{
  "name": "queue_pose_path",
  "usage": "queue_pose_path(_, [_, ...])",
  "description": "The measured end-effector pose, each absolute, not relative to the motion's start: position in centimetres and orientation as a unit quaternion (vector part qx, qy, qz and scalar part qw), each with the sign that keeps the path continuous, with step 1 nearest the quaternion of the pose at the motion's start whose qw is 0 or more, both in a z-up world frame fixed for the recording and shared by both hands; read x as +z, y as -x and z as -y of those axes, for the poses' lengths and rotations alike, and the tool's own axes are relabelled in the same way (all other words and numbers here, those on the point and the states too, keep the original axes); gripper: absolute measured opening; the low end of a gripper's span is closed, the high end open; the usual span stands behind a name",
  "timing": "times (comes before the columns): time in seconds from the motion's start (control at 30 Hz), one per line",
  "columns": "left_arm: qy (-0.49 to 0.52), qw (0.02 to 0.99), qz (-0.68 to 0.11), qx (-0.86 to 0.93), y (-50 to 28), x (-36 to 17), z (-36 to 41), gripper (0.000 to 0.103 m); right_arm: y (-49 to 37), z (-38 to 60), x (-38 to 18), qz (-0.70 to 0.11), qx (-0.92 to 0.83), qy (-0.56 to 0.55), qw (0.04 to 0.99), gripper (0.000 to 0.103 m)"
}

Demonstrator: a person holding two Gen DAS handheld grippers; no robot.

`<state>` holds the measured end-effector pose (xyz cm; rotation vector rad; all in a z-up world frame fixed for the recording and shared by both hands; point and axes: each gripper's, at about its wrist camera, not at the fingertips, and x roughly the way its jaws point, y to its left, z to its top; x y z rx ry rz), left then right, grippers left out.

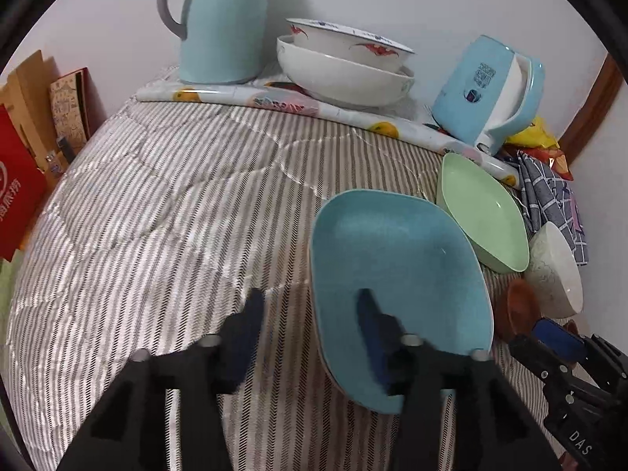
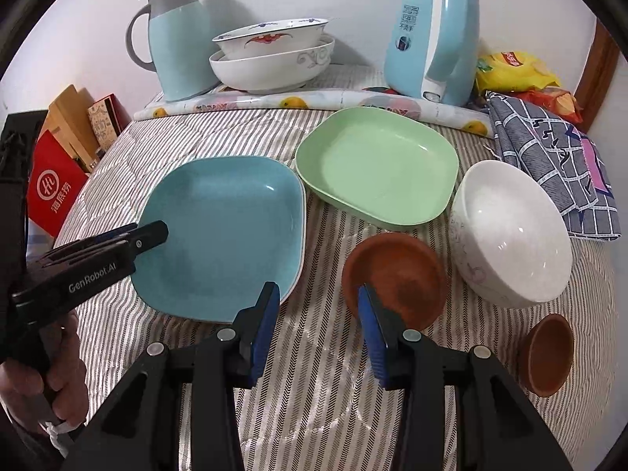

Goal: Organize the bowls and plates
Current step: 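Open the left gripper to release the light-blue plate, then move the left gripper to the green plate and close on its rim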

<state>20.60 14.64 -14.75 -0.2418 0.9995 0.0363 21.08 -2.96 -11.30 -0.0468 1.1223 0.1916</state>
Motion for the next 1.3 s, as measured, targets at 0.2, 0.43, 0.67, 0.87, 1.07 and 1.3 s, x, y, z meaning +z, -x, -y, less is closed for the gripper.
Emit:
queue_pose_path(0.2, [0.118, 0.873, -0.472, 0.027, -20.1, -13.7, -14.9, 0.054, -20.9, 3.5, -10.9, -0.528, 0.092, 0.018, 0.844, 0.042])
queue_pose_path(0.43, [0.113, 0.884, -0.453, 0.027, -19.6, -11.3, -13.8, 0.054, -20.4, 5.3, -8.9, -0.501, 0.081, 0.008, 0.862, 0.051])
queue_pose_path(0.67, [0.104, 0.894, -0.436, 0.018, -20.0, -8.8, -11.1, 0.054, -20.0, 8.2, -5.9, -0.47, 0.06, 0.0, 0.881, 0.054])
queue_pose_path(0.87, [0.083, 0.899, -0.43, -0.006, -20.9, -7.1, -7.4, 0.054, -20.4, 10.7, -4.4, -0.459, 0.045, -0.006, 0.887, 0.06])
queue_pose_path(1.07, [0.074, 0.901, -0.427, -0.013, -21.7, -5.9, -5.5, 0.054, -21.4, 12.7, -3.8, -0.457, 0.05, -0.023, 0.888, 0.064])
queue_pose_path(1.3, [0.061, 0.891, -0.449, -0.021, -23.5, -5.7, -4.5, 0.054, -23.6, 13.9, -3.5, -0.456, 0.062, -0.038, 0.887, 0.064])
